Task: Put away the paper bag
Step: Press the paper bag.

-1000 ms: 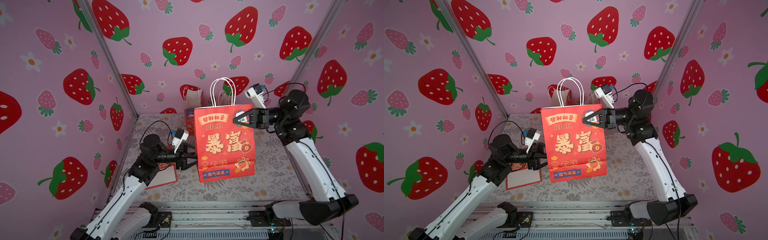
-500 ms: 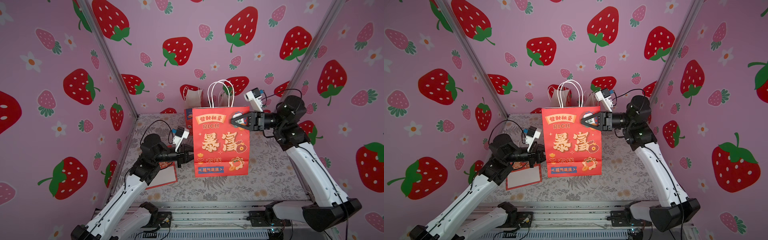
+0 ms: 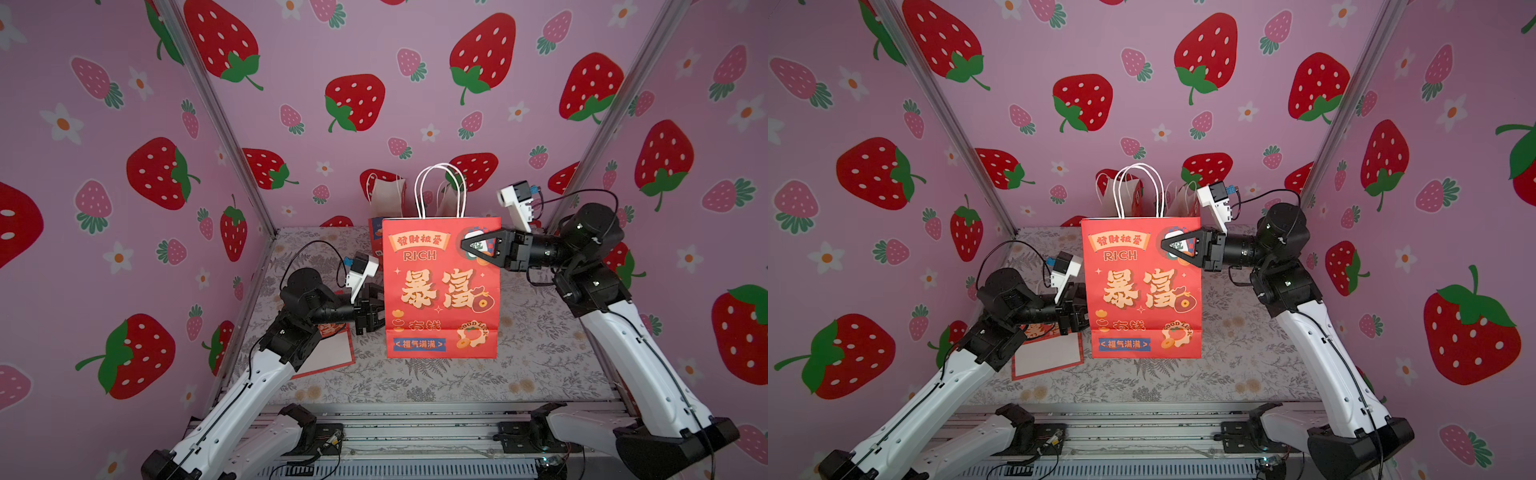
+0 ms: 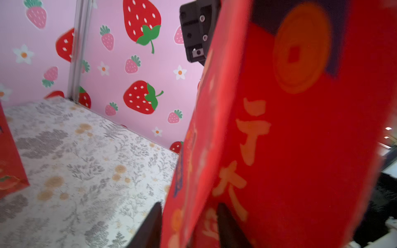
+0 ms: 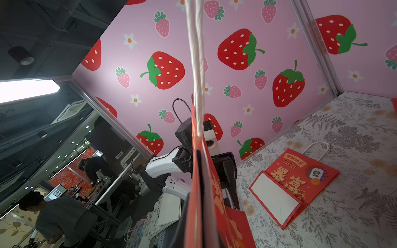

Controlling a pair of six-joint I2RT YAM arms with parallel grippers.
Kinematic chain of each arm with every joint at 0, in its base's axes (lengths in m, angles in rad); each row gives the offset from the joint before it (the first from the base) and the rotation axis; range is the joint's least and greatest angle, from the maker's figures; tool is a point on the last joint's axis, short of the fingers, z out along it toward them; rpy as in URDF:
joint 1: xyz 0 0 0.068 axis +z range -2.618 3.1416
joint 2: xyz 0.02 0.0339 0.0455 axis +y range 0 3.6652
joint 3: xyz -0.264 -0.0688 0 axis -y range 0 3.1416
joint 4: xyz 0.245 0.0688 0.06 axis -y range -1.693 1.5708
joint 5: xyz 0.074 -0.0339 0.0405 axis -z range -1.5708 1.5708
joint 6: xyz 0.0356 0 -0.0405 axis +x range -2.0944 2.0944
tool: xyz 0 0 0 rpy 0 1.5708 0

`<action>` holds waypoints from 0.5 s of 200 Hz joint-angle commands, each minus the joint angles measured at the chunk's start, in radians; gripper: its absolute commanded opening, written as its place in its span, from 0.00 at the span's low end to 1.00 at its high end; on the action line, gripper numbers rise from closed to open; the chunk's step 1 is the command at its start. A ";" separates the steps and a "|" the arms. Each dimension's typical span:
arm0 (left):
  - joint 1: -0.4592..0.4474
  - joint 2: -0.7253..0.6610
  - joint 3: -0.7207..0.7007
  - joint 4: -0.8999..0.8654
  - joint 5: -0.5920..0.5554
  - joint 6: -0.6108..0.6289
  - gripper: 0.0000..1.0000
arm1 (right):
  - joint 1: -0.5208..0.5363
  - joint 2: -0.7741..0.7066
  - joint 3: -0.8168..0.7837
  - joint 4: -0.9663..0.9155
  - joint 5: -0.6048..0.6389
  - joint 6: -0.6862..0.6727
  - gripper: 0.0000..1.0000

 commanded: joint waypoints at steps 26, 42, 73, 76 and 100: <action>0.113 -0.103 -0.002 0.103 -0.123 -0.139 0.95 | 0.005 -0.052 0.003 -0.202 -0.011 -0.157 0.00; 0.160 -0.115 -0.047 0.261 -0.101 -0.259 1.00 | 0.005 -0.057 -0.006 -0.235 -0.041 -0.174 0.00; 0.120 -0.100 -0.046 0.449 -0.043 -0.358 0.99 | 0.023 -0.064 -0.033 -0.196 -0.108 -0.143 0.00; 0.110 -0.100 -0.043 0.454 -0.044 -0.357 0.99 | 0.028 -0.065 -0.033 -0.195 -0.114 -0.142 0.00; 0.046 -0.103 -0.021 0.445 -0.039 -0.323 0.99 | 0.054 -0.063 -0.023 -0.205 -0.129 -0.157 0.00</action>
